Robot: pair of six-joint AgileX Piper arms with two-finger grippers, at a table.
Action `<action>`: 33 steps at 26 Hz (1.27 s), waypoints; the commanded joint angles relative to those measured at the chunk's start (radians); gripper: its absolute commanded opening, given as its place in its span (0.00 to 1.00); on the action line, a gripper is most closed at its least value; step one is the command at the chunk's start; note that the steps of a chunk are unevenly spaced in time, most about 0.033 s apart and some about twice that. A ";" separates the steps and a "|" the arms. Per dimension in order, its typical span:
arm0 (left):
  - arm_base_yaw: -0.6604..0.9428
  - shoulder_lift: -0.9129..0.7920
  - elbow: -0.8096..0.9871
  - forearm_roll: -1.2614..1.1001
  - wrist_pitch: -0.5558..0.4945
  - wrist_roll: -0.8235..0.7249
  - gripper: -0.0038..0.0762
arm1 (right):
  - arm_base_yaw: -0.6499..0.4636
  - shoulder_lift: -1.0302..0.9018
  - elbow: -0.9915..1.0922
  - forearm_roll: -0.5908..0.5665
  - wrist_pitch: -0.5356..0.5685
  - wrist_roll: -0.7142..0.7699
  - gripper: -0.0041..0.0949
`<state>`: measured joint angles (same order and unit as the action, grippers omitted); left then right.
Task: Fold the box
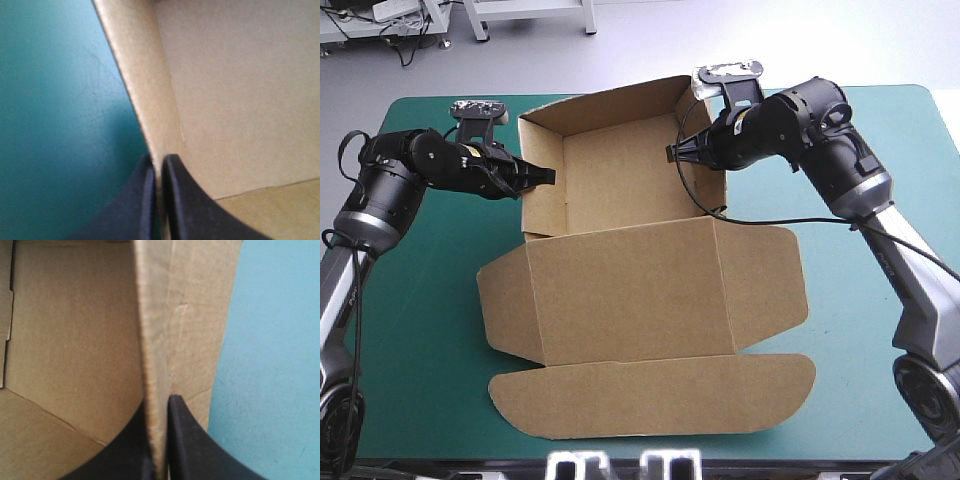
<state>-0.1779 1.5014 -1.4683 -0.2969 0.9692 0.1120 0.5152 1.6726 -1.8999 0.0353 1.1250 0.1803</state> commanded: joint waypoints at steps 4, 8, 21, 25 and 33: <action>-0.025 -0.036 -0.106 -0.086 0.071 -0.039 0.04 | 0.023 -0.060 -0.035 0.126 0.020 0.038 0.04; -0.066 -0.036 -0.189 -0.077 0.143 -0.075 0.04 | 0.023 -0.060 -0.035 0.068 0.107 0.088 0.04; -0.193 0.059 -0.227 0.143 0.231 -0.213 0.04 | 0.023 0.088 -0.015 0.197 0.124 0.118 0.04; -0.193 0.114 -0.227 0.143 0.190 -0.231 0.04 | 0.023 0.147 -0.015 0.159 0.124 0.118 0.04; -0.193 0.267 -0.227 0.144 0.098 -0.252 0.04 | -0.110 0.255 -0.015 0.187 0.124 0.067 0.04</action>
<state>-0.3478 1.7918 -1.6606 -0.0394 1.1639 -0.1312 0.4301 1.9676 -1.8812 0.0764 1.2445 0.2816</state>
